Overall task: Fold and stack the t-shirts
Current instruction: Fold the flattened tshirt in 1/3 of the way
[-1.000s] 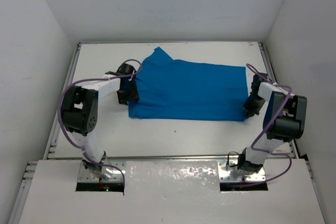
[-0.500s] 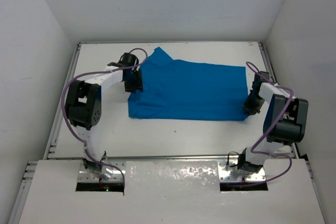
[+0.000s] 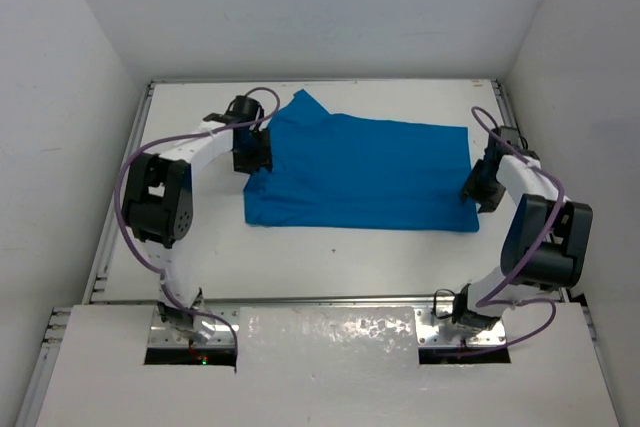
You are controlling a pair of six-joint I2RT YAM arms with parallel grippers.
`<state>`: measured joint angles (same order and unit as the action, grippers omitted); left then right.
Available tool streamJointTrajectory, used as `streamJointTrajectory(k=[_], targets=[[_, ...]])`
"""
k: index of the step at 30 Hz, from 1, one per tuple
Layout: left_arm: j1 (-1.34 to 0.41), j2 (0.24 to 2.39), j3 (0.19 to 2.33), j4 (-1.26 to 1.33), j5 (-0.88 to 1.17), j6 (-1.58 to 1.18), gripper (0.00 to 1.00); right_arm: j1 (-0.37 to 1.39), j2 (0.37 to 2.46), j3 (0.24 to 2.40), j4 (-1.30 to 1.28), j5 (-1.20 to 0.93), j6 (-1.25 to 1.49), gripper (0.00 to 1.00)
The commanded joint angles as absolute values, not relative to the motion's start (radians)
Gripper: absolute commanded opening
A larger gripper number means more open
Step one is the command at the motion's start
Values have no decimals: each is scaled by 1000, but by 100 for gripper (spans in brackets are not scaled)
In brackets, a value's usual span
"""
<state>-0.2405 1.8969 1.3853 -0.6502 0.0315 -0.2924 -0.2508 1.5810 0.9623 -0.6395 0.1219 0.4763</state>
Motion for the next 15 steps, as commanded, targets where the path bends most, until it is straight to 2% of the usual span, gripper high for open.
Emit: streamJointTrajectory(k=[1, 4, 11, 15], targets=[[-233, 1813, 1361, -692, -27, -305, 51, -242, 1563, 996, -673, 110, 491, 48], [-221, 1792, 1295, -654, -41, -313, 55, -242, 1580, 988, -658, 92, 483, 49], [-215, 1871, 1270, -600, -6, -316, 54, -241, 1695, 1038, -643, 51, 483, 46], [-215, 1838, 1223, -558, -21, -333, 54, -244, 1669, 1014, -634, 78, 463, 47]])
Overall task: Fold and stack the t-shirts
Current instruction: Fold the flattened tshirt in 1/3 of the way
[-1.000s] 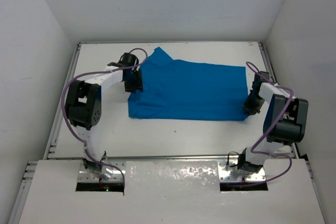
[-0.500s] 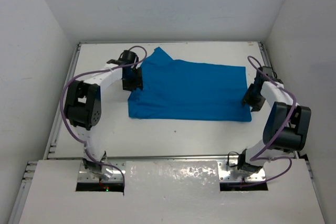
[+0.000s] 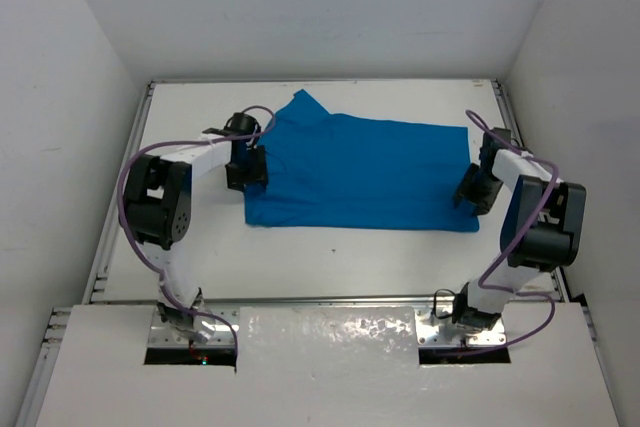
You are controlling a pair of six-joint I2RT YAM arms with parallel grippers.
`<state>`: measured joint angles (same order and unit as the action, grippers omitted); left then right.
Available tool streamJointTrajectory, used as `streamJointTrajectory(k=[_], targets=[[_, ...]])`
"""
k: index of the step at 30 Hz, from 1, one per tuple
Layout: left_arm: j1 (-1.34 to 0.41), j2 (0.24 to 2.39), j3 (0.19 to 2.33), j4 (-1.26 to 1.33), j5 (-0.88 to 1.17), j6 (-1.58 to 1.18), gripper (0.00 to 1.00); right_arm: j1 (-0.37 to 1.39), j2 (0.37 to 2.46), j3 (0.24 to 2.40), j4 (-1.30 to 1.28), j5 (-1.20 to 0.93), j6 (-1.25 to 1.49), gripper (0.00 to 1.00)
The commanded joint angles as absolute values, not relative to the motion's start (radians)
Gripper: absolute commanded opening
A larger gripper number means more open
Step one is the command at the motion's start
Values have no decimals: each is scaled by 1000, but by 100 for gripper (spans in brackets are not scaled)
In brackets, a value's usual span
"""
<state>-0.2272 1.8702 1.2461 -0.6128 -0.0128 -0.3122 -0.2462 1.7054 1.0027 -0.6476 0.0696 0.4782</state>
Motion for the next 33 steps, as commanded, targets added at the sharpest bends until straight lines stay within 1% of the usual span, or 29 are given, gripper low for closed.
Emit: streamJointTrajectory(k=[1, 4, 9, 14, 16, 17, 18, 20, 21, 23, 24, 27, 30, 33], targets=[[-215, 1838, 1223, -558, -28, -333, 54, -244, 1664, 1011, -635, 84, 460, 47], [-215, 1848, 1224, -598, -58, -328, 55, -252, 1675, 991, -652, 107, 466, 48], [-209, 1833, 1186, -595, -110, -334, 56, -285, 1660, 925, -604, 89, 497, 48], [-202, 1838, 1148, -545, -92, -339, 55, -288, 1683, 901, -580, 109, 518, 48], [-202, 1853, 1143, -522, -71, -344, 49, -290, 1687, 881, -555, 107, 540, 47], [-204, 1861, 1146, -522, -66, -345, 42, -288, 1686, 874, -551, 104, 545, 47], [-203, 1874, 1147, -522, -61, -347, 26, -288, 1684, 870, -545, 103, 548, 45], [-202, 1887, 1146, -514, -55, -353, 12, -288, 1680, 865, -541, 112, 552, 42], [-202, 1888, 1147, -518, -52, -354, 0, -288, 1681, 868, -545, 113, 551, 38], [-202, 1894, 1152, -525, -61, -357, 0, -288, 1689, 874, -555, 123, 543, 31], [-201, 1894, 1154, -534, -64, -357, 0, -288, 1692, 882, -563, 126, 540, 21], [-199, 1887, 1146, -561, -87, -360, 0, -288, 1703, 894, -581, 129, 529, 4], [-193, 1856, 1123, -575, -101, -377, 0, -288, 1700, 896, -592, 130, 523, 0], [-192, 1822, 1092, -586, -101, -396, 0, -288, 1686, 888, -607, 130, 518, 0]])
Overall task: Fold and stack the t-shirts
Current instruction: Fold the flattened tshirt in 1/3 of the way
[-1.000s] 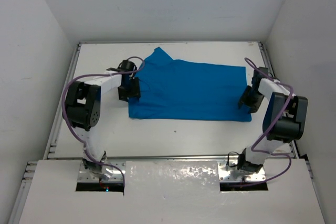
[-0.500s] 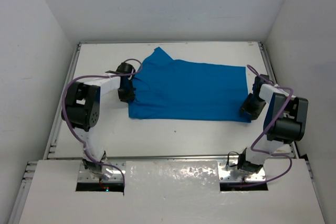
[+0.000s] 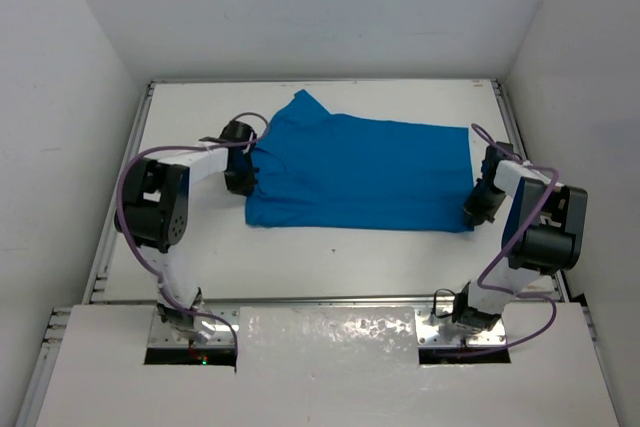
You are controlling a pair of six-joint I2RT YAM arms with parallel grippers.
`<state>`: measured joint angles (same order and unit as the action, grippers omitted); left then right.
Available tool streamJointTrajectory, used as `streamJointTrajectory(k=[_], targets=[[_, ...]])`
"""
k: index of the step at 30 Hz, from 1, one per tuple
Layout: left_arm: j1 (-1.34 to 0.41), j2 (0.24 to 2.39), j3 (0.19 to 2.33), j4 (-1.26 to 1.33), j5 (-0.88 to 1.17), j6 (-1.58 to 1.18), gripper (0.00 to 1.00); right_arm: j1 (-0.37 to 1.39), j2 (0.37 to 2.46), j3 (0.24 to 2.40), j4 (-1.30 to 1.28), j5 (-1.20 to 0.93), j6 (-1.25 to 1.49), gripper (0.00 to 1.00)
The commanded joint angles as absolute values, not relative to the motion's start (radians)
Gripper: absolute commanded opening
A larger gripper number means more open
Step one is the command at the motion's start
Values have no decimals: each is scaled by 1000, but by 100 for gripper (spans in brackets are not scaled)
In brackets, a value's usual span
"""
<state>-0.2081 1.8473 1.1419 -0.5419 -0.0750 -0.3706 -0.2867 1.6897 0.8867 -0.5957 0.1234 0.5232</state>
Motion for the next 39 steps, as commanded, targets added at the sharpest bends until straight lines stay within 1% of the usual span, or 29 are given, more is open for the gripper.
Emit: streamJointTrajectory(k=[1, 12, 28, 29, 30, 31, 32, 33, 34, 38, 39], targets=[[-190, 1809, 1083, -589, -101, -399, 0, -288, 1683, 887, -612, 129, 517, 0], [-170, 1678, 959, -641, -83, -454, 0, -288, 1599, 847, -699, 132, 479, 0], [-163, 1496, 815, -689, -66, -499, 0, -288, 1444, 681, -756, 147, 479, 0], [-163, 1493, 810, -690, -66, -500, 4, -288, 1433, 681, -758, 138, 477, 1], [-161, 1490, 810, -693, -71, -500, 23, -288, 1428, 684, -758, 140, 476, 6], [-161, 1491, 821, -702, -72, -499, 30, -288, 1413, 695, -761, 135, 471, 24], [-161, 1490, 828, -706, -72, -494, 32, -288, 1404, 701, -758, 132, 469, 32], [-161, 1489, 839, -713, -80, -491, 39, -288, 1394, 724, -761, 132, 466, 37], [-161, 1489, 869, -721, -86, -485, 43, -288, 1381, 741, -779, 133, 462, 42], [-155, 1497, 994, -793, -129, -472, 52, -290, 1379, 897, -848, 164, 448, 46], [-152, 1497, 1023, -801, -130, -469, 53, -288, 1382, 922, -862, 169, 448, 47]])
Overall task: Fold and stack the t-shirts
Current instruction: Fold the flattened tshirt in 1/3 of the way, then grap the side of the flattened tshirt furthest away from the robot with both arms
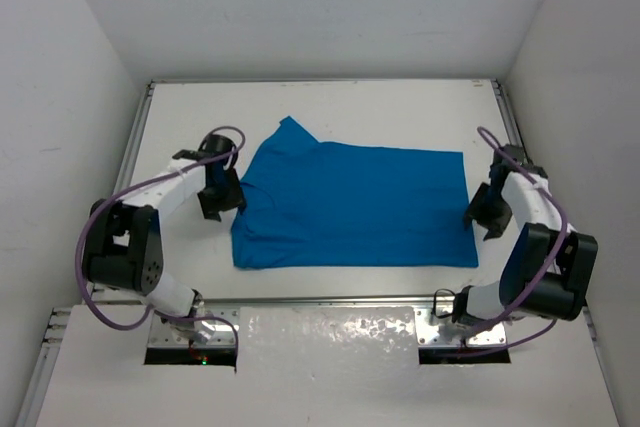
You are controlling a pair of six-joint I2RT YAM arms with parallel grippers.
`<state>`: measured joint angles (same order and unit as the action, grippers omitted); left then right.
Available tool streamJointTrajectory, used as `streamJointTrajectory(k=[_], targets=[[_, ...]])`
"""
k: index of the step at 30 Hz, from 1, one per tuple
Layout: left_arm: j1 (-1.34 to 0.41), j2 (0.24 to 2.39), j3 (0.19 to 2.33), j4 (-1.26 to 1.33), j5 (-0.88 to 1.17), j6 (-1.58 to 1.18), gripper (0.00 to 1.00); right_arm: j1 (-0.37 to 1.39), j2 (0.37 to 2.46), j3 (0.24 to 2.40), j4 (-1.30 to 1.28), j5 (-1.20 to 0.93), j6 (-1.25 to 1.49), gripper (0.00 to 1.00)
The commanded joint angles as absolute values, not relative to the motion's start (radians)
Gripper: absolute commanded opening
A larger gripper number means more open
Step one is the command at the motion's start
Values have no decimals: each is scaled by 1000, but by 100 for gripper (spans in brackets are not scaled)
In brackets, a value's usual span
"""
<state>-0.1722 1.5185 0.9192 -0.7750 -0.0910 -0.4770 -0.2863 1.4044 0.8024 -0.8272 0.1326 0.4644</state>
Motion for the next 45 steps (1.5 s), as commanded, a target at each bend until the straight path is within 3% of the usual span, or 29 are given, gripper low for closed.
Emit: streamJointTrajectory(k=[1, 11, 23, 30, 45], targets=[[-147, 1500, 1087, -807, -127, -463, 53, -290, 1387, 949, -880, 170, 449, 48], [-147, 1776, 1615, -750, 150, -169, 53, -287, 1542, 1221, -832, -72, 463, 48], [-147, 2140, 1926, -493, 296, -118, 53, -258, 1649, 1279, -698, -281, 439, 49], [-144, 2399, 2158, -572, 313, -115, 53, -245, 1562, 1209, -690, -250, 445, 49], [-206, 2407, 2085, -555, 49, -176, 53, -245, 1469, 1126, -758, -183, 397, 49]])
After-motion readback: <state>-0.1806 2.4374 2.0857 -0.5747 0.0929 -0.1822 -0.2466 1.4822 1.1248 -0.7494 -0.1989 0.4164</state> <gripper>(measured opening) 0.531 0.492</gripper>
